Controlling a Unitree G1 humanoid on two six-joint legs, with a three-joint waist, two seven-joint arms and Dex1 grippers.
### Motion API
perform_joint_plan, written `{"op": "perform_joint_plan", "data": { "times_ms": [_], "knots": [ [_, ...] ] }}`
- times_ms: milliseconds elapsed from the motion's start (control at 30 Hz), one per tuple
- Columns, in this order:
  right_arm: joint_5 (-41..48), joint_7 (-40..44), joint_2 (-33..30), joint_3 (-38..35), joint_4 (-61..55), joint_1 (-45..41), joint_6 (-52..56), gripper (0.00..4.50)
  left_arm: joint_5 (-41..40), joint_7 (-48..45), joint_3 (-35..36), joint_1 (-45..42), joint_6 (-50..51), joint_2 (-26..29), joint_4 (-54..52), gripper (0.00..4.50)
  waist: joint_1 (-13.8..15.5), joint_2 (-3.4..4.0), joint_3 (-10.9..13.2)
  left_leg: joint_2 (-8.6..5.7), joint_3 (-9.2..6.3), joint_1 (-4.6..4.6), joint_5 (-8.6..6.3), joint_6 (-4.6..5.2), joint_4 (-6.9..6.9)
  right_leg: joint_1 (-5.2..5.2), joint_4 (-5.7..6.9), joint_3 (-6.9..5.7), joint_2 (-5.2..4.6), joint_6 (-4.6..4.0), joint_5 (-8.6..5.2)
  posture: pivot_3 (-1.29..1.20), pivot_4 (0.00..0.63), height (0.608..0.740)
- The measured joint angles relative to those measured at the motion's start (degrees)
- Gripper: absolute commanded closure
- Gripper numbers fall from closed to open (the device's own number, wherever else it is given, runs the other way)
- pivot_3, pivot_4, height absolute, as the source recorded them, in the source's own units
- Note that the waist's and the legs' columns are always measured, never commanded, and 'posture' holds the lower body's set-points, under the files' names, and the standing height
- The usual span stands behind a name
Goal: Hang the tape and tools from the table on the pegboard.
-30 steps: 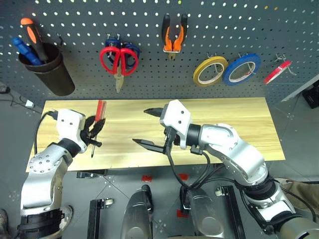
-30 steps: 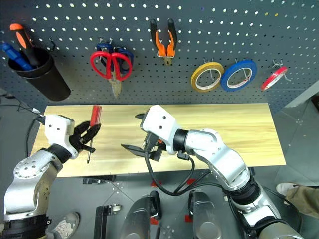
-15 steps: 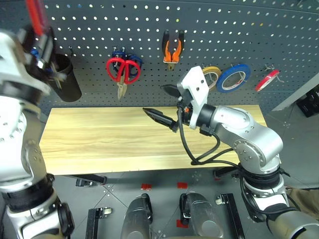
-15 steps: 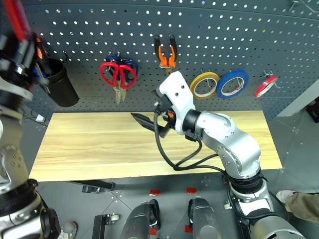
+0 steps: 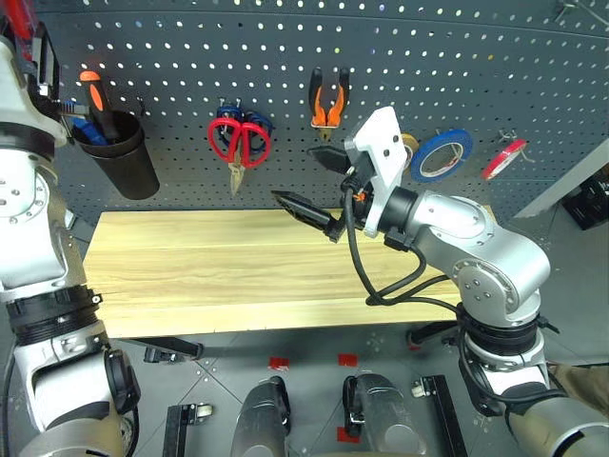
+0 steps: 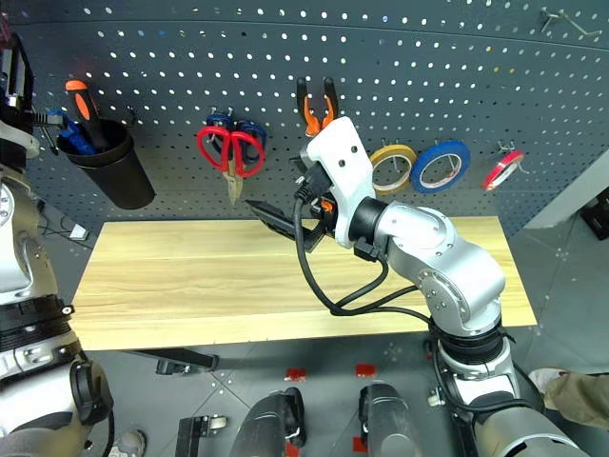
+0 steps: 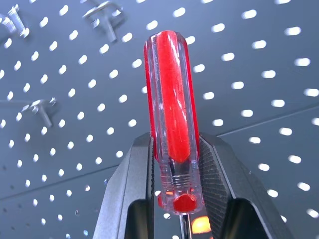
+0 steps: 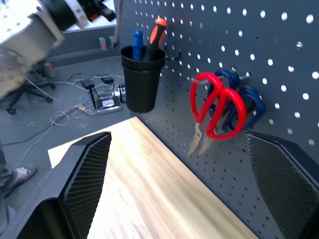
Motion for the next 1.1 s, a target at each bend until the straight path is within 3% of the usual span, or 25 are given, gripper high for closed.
{"op": "perform_joint_plan", "data": {
  "times_ms": [233, 633, 1000, 1100],
  "knots": [
    [0.1, 0.1, -0.4, 0.4, 0.0, 0.0, -0.4, 0.0, 0.3, 0.2, -2.3, -3.8, -4.0, -0.4, 4.0, 3.59, -0.5, -0.21, -0.5, 0.0, 0.01, 0.01, 0.0, 0.0, 0.05, -0.01, 0.11, 0.02, -0.01, 0.0, 0.0, -0.22, 0.148, 0.74],
    [0.1, 0.6, -0.1, 1.4, 0.0, 0.0, -2.3, 0.0, 2.4, 1.8, -4.2, -3.4, -14.5, -1.8, 19.9, 3.59, -1.3, -0.23, -1.3, 0.03, -0.04, 0.07, 0.03, 0.05, 0.55, -0.02, 0.75, 0.07, -0.02, 0.0, 0.0, -0.21, 0.145, 0.74],
    [0.0, 1.1, -0.1, 2.2, 0.0, 0.3, -3.0, 0.0, 1.1, 2.8, -4.2, -1.8, -18.3, -2.4, 20.3, 0.12, -1.3, -0.21, -1.5, 0.04, -0.09, 0.07, 0.02, 0.08, 0.89, 0.0, 1.03, 0.13, -0.02, -0.01, 0.01, -0.21, 0.146, 0.74],
    [0.0, 1.1, -0.2, 2.7, 0.0, 0.6, -3.2, 0.0, 1.1, 2.8, -4.2, -1.2, -18.4, -2.5, 17.7, 0.12, -1.3, -0.22, -1.5, 0.03, -0.08, 0.07, 0.02, 0.08, 0.91, 0.0, 1.04, 0.15, -0.03, -0.01, 0.01, -0.22, 0.146, 0.74]
  ]
}}
